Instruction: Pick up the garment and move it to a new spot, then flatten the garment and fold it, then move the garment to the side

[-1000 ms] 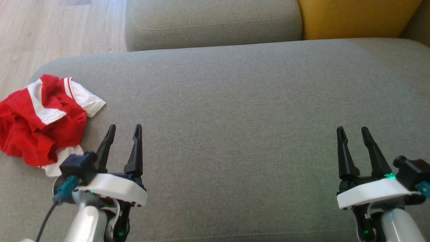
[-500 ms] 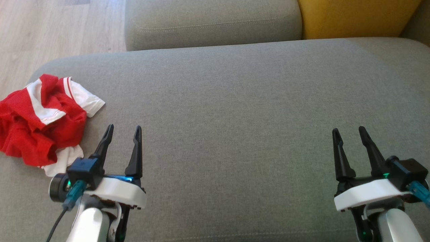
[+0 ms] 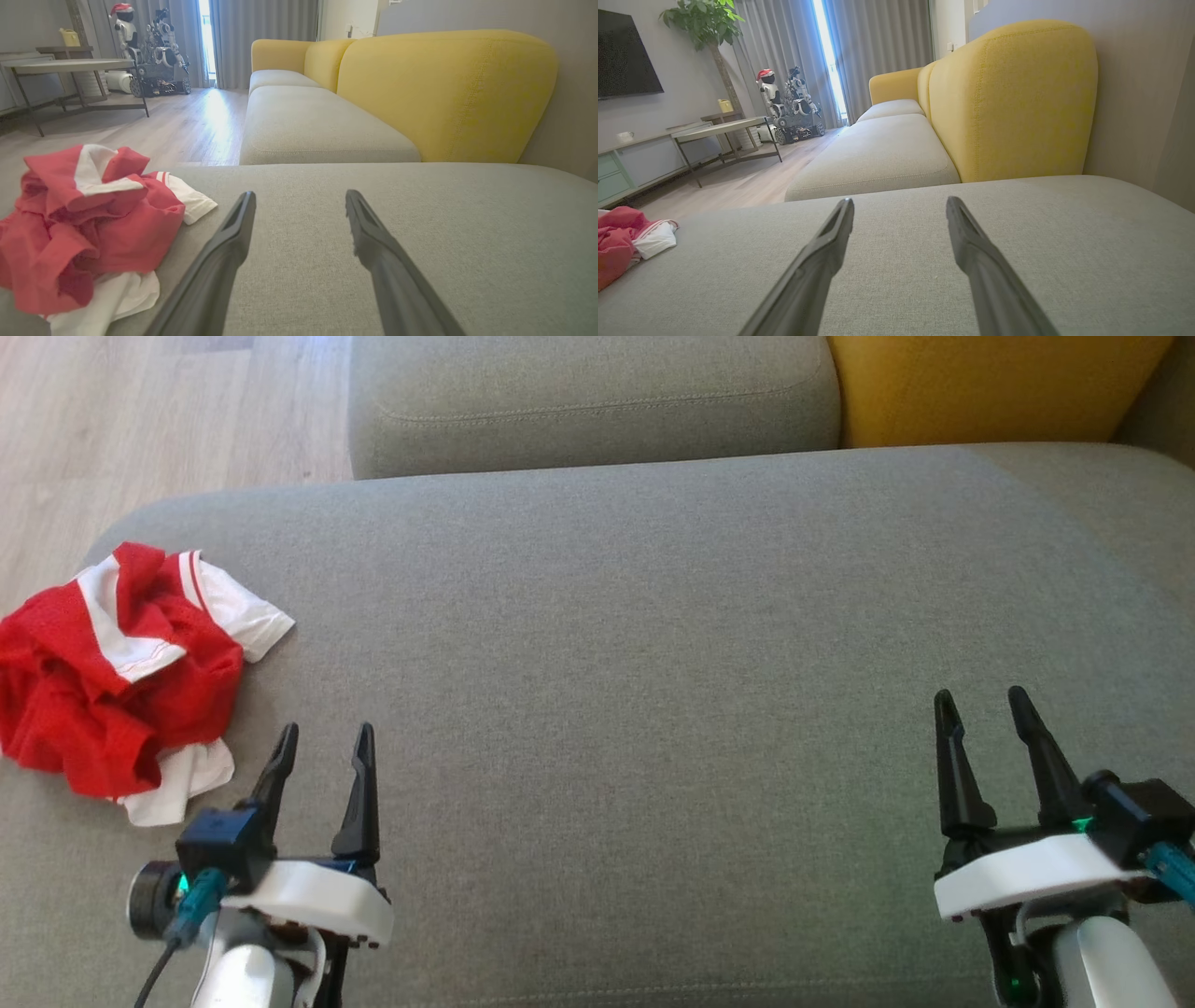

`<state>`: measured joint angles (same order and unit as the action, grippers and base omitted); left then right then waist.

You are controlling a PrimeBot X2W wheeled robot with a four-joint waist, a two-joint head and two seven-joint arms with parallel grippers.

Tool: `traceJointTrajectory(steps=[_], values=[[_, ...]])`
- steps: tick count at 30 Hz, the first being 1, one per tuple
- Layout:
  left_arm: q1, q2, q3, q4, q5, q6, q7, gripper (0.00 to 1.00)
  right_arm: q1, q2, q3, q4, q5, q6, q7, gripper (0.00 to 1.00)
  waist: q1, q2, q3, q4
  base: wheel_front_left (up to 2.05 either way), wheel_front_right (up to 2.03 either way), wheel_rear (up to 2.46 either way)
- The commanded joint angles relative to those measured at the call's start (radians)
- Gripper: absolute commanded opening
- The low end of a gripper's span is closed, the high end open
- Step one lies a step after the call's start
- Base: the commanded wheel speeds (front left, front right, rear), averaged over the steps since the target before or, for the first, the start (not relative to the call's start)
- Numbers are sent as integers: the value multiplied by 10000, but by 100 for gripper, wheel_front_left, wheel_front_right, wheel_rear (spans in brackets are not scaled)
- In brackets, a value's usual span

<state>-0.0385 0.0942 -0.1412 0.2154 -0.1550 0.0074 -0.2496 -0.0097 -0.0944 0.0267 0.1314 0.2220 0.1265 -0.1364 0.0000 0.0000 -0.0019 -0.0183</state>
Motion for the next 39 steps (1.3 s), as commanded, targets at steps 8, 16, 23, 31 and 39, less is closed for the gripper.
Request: traceJointTrajectory(steps=[8, 16, 23, 31, 39], values=[[-300, -90, 592, 153, -247, -199, -122, 100, -229, 20, 188, -288, 298, 42, 31, 100, 0, 0, -6, 6, 0, 0, 0], [-329, -181, 662, 382, -216, -296, -122, 100, -227, -4, 242, -237, 368, 42, 99, 100, 0, 0, -3, 1, 0, 0, 0], [-377, -234, 688, 547, -153, -322, -122, 100, -219, -15, 224, -204, 359, 42, 130, 100, 0, 0, 17, 22, 0, 0, 0], [-391, -286, 760, 621, -139, -364, -122, 100, -229, -20, 212, -161, 339, 42, 143, 100, 0, 0, 32, 41, 0, 0, 0], [-422, -325, 770, 665, -82, -389, -122, 100, -219, -1, 145, -136, 292, 42, 171, 100, 0, 0, 36, 106, 0, 0, 0]])
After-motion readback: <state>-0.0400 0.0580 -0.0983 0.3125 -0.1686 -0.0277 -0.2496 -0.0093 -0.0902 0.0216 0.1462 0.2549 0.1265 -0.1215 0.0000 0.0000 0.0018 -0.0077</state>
